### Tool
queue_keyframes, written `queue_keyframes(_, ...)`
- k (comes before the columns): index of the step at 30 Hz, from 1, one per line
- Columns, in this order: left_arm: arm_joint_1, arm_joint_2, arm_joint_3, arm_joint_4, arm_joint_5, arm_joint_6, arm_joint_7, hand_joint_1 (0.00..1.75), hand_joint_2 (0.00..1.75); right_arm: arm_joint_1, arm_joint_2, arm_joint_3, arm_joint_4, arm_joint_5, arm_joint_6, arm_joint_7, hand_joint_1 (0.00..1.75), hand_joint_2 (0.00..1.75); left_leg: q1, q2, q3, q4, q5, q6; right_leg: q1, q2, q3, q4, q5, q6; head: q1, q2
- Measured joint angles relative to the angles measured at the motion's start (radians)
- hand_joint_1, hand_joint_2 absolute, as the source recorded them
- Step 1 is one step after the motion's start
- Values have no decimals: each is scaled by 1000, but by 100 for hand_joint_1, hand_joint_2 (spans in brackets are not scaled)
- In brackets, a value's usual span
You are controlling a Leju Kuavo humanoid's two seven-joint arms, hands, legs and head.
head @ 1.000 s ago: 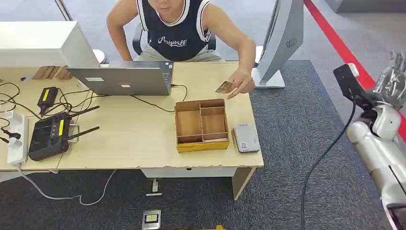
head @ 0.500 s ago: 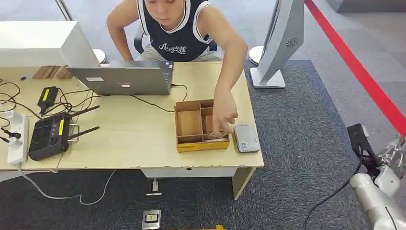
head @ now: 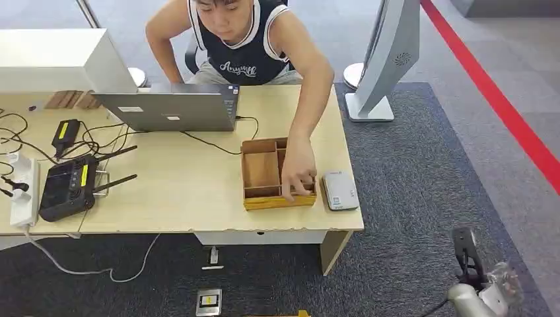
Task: Pass the card to the sensor for recognition and then transmit it.
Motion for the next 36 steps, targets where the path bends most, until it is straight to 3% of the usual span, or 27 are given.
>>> queue_keyframes(5, -1, 5, 16, 0, -8, 0, -12, 0, 0, 31, 34, -23, 31, -10, 37, 27, 0, 175, 1, 0, 0, 0, 0, 0, 1, 0, 0, 0, 0, 0, 0, 0)
queue_keyframes(18, -11, 31, 59, 0, -4, 0, -21, 0, 0, 78, 187, -50, 71, 88, 153, 56, 0, 175, 1, 1, 0, 0, 1, -1, 1, 0, 0, 1, 0, -1, 0, 0)
queue_keyframes(28, -12, 47, 69, 0, -9, 0, 22, 0, 0, 65, 243, -50, 83, 82, 292, 74, 0, 175, 1, 1, 1, 0, 1, -1, 1, 0, 0, 2, 0, -1, -1, 0)
queue_keyframes(36, -13, 54, 69, 5, -9, 0, -4, 0, 0, 61, 267, -49, 85, 57, 327, 84, 0, 175, 1, 1, 1, 0, 1, -1, 1, 0, 0, 2, -1, -1, -1, 0)
